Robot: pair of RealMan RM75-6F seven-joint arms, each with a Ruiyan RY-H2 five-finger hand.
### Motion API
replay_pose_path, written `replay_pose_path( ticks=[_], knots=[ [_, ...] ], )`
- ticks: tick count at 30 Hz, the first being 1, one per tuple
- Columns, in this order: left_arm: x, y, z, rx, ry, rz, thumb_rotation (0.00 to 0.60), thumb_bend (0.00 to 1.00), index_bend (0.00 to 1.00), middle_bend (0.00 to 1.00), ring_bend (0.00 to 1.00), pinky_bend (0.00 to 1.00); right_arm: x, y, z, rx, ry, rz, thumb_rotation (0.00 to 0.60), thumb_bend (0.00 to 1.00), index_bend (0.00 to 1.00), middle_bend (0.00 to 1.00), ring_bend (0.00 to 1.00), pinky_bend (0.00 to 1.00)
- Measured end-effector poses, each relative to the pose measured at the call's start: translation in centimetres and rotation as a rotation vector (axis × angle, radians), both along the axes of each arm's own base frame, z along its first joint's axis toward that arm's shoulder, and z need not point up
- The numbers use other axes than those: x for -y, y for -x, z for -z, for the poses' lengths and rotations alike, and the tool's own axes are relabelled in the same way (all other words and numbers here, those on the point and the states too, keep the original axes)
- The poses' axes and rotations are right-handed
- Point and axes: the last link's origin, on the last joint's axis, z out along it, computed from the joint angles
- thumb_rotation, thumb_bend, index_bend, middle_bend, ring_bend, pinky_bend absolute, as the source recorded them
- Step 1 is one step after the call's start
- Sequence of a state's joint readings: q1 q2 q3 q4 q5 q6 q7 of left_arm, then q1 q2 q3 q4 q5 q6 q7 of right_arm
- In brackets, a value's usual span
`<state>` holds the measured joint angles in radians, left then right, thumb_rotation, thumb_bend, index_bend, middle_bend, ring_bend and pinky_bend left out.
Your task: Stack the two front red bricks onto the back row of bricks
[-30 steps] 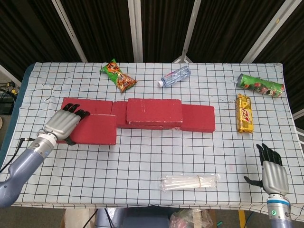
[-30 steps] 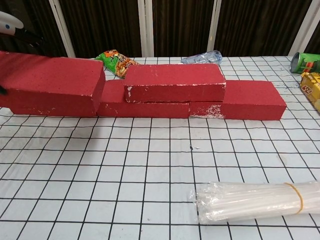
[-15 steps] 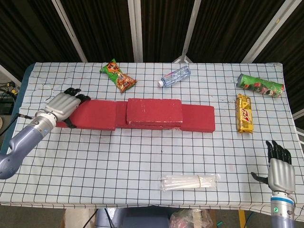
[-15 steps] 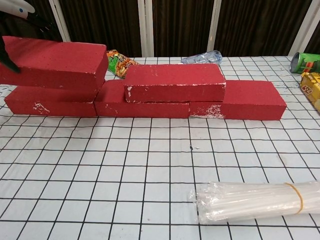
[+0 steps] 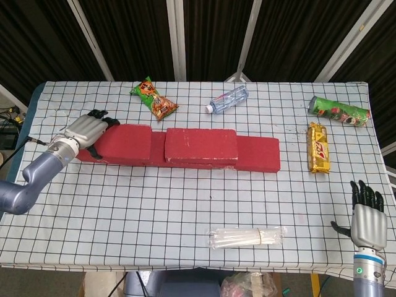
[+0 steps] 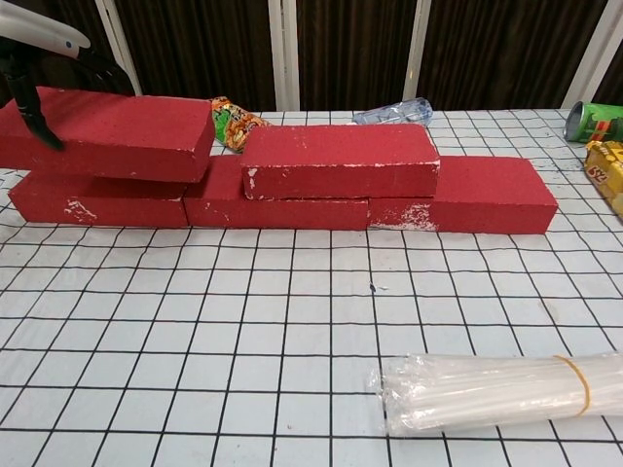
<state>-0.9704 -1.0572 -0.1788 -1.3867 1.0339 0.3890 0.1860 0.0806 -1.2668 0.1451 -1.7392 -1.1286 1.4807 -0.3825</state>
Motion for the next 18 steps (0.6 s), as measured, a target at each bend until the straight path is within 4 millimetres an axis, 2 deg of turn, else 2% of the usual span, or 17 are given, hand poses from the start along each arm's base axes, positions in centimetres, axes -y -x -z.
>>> replay_pose_path(
  ticks=[18],
  knots=[
    [-2.3,0.1,2.3,0.034,0.003,-0.014,0.600,0.02,0.27,0.21,0.00,0.00,-0.1,0.1,-0.4,0.012,0.018,0.016,0.600,0.13,0.00,0.00,0.00,0.00]
  ],
)
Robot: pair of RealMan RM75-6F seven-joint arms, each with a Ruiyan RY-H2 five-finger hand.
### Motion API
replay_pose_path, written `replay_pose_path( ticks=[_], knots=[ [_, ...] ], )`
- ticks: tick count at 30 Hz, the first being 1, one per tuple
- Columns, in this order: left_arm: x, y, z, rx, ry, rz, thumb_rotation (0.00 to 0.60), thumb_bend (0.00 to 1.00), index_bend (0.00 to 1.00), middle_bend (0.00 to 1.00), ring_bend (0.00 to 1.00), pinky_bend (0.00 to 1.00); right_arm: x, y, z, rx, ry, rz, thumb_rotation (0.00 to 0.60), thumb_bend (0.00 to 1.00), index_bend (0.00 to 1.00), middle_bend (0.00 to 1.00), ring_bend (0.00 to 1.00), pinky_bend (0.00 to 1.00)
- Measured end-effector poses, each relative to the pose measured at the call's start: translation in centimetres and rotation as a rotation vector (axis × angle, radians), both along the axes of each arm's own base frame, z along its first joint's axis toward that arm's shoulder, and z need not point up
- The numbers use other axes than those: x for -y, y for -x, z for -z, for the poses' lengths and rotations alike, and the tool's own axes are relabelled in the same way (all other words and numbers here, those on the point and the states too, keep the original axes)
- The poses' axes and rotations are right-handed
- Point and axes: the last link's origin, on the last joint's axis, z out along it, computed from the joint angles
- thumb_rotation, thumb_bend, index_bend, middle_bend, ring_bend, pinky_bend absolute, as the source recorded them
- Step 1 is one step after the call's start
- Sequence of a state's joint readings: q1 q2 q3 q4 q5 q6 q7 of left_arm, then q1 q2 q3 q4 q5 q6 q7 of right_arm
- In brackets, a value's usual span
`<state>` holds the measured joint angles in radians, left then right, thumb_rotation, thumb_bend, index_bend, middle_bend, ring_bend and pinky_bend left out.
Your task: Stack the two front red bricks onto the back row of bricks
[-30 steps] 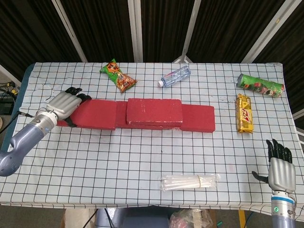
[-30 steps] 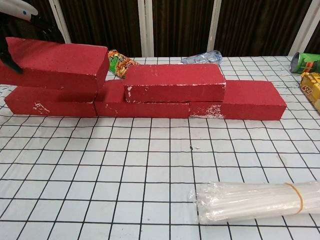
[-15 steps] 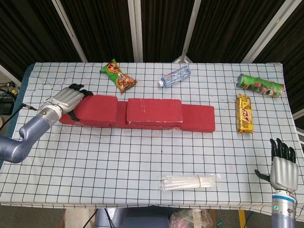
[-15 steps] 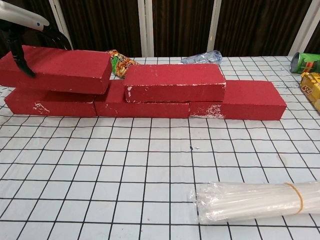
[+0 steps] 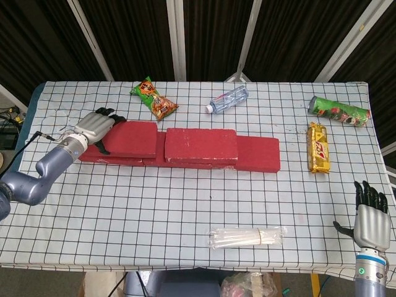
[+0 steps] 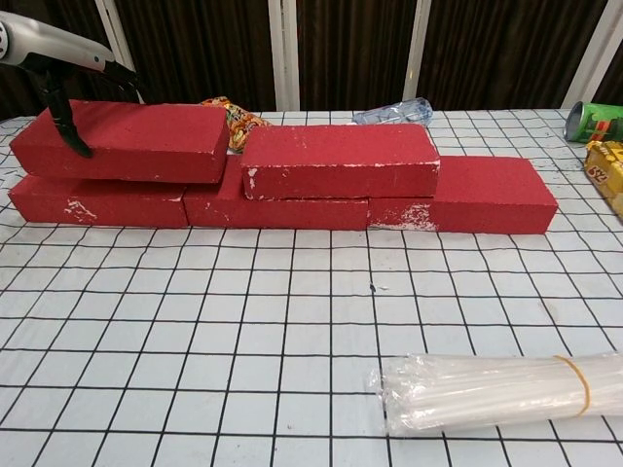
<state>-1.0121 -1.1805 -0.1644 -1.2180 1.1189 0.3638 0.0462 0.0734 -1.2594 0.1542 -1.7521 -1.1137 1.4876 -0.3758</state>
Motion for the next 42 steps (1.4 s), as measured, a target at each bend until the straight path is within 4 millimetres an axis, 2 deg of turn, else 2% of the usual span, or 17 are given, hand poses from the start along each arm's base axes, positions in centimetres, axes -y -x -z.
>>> replay_pose_path(
  ticks=[23,42],
  knots=[
    [0.1,-1.3,1.3,0.007,0.024,0.018,0.600,0.00,0.26,0.21,0.00,0.00,0.3,0.3,0.0,0.020,-0.009,0.010,0.600,0.13,0.00,0.00,0.00,0.00],
    [0.0,-1.5,2.2,0.008,0.028,-0.002,0.600,0.00,0.20,0.15,0.00,0.00,0.3,0.3,0.0,0.028,-0.006,0.016,0.600,0.13,0.00,0.00,0.00,0.00]
  ],
)
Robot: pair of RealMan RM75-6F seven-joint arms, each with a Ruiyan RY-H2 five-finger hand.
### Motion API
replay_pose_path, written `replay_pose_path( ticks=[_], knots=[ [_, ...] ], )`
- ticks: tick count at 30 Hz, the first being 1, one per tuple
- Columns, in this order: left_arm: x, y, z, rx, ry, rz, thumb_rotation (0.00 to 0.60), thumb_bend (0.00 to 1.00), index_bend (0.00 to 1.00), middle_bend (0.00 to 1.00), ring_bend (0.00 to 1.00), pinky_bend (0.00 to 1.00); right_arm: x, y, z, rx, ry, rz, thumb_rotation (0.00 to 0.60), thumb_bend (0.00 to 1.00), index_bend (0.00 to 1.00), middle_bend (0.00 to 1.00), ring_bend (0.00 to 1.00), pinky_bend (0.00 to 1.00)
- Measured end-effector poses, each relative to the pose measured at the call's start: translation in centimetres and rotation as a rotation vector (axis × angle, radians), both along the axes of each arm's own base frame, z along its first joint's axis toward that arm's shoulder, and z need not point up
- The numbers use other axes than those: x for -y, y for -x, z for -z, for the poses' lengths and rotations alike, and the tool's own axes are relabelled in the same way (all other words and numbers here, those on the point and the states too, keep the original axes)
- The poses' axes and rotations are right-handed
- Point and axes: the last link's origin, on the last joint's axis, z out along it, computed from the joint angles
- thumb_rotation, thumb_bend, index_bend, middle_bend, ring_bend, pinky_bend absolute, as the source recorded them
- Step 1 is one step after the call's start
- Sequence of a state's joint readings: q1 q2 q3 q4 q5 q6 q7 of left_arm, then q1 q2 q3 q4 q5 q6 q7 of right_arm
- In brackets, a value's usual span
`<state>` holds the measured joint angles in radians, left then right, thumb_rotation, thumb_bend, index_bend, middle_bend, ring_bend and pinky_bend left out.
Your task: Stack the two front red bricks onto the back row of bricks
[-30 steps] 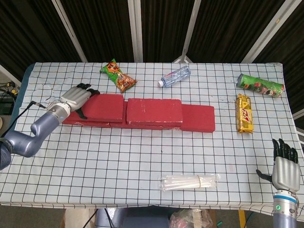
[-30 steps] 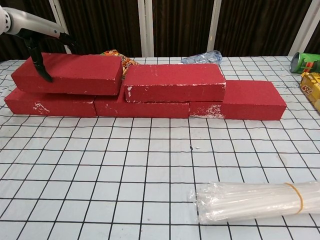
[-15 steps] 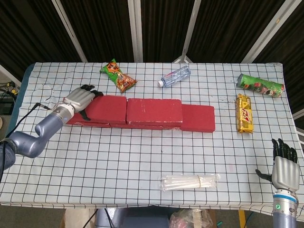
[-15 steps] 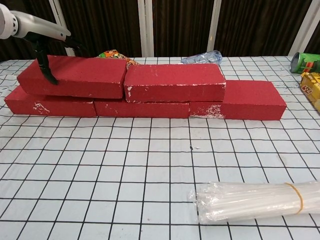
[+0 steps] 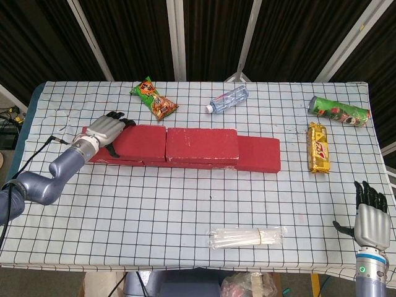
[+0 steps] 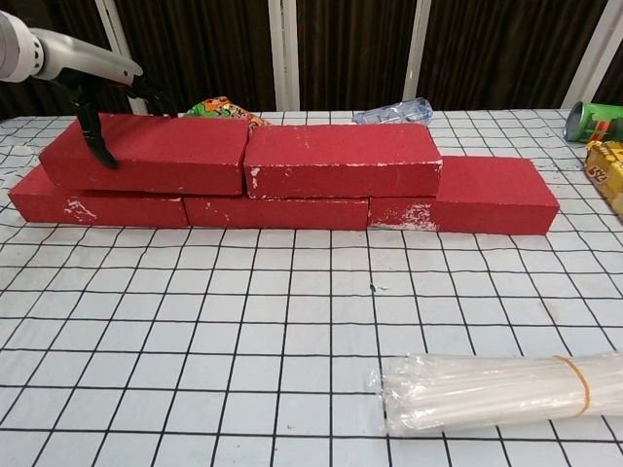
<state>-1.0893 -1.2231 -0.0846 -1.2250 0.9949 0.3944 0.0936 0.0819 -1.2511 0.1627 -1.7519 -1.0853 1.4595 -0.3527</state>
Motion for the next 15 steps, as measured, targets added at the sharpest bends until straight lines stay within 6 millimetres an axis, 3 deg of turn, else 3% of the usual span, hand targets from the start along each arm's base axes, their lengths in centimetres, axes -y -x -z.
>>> replay_pose_path(
  ticks=[15],
  knots=[
    [-0.03,-0.14,0.33,0.001,-0.005,-0.007,0.600,0.00,0.16,0.12,0.00,0.00,0.02,0.07,0.00,0.002,0.002,0.005,0.600,0.13,0.00,0.00,0.00,0.00]
  ],
)
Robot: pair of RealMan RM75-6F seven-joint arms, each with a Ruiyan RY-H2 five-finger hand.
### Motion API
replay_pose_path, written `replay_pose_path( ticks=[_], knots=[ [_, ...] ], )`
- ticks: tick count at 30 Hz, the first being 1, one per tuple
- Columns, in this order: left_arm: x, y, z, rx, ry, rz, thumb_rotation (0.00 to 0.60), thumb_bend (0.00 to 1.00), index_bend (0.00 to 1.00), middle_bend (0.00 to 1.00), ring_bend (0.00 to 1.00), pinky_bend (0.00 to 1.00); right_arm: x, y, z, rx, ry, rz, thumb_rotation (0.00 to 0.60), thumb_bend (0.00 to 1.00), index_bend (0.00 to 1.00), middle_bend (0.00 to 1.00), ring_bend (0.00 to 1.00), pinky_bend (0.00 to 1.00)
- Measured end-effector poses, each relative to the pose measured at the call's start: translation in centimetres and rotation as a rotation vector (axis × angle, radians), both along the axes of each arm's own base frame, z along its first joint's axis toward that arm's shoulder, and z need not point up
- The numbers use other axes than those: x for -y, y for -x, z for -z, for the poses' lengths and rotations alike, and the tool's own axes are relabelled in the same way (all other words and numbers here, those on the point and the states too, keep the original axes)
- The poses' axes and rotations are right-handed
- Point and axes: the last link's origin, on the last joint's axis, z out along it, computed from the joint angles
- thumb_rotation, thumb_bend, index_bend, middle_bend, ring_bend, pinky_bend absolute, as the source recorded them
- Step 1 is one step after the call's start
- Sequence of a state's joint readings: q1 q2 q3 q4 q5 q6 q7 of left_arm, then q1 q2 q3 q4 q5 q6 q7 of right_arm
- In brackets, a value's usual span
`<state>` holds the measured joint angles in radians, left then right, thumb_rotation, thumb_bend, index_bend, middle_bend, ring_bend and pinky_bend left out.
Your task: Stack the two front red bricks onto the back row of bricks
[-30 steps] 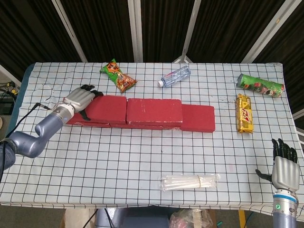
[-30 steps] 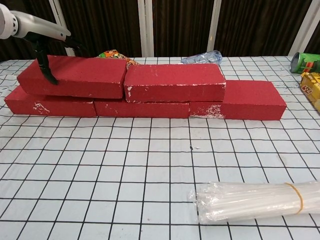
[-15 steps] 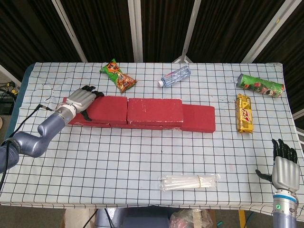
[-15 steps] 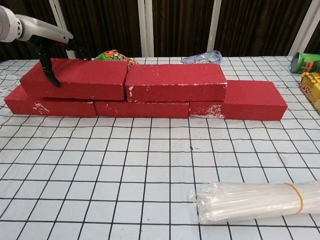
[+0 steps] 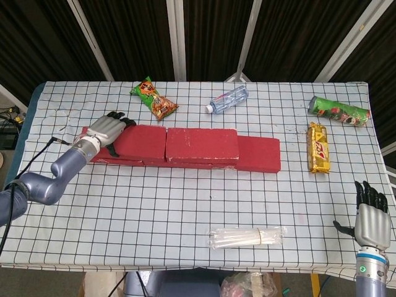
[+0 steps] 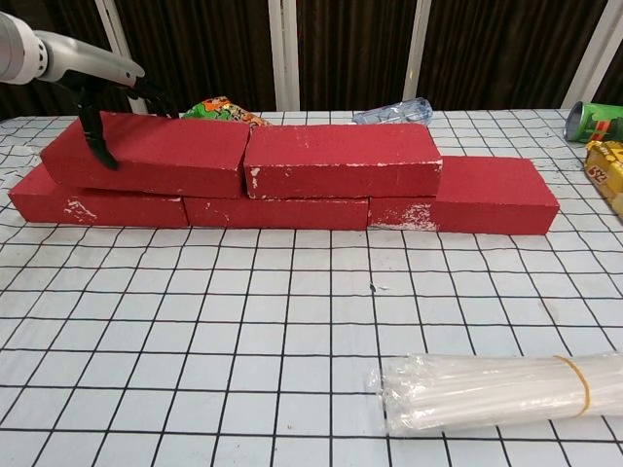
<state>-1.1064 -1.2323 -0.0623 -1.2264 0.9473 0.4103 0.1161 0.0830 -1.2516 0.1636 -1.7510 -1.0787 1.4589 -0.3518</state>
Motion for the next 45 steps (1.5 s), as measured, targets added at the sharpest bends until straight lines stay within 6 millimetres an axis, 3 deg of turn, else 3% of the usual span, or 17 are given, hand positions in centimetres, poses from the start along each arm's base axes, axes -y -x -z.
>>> replay_pose_path(
  ticks=[24,32,38,45],
  knots=[
    [0.2,-0.4,0.2,0.005,0.002,-0.013,0.600,0.00,0.13,0.08,0.00,0.00,0.0,0.0,0.0,-0.002,0.004,0.004,0.600,0.13,0.00,0.00,0.00,0.00],
    [0.9,-0.4,-2.0,0.066,-0.051,-0.023,0.600,0.00,0.07,0.06,0.00,0.00,0.0,0.0,0.0,0.004,0.001,0.002,0.600,0.13,0.00,0.00,0.00,0.00],
    [3.2,2.4,-4.7,0.111,-0.120,-0.055,0.600,0.00,0.07,0.06,0.00,0.00,0.0,0.1,0.3,0.010,-0.018,0.003,0.600,0.13,0.00,0.00,0.00,0.00],
    [7.7,8.4,-7.6,0.069,-0.232,-0.083,0.600,0.00,0.12,0.06,0.00,0.00,0.0,-0.1,0.6,0.018,-0.040,-0.005,0.600,0.13,0.00,0.00,0.00,0.00]
  ],
)
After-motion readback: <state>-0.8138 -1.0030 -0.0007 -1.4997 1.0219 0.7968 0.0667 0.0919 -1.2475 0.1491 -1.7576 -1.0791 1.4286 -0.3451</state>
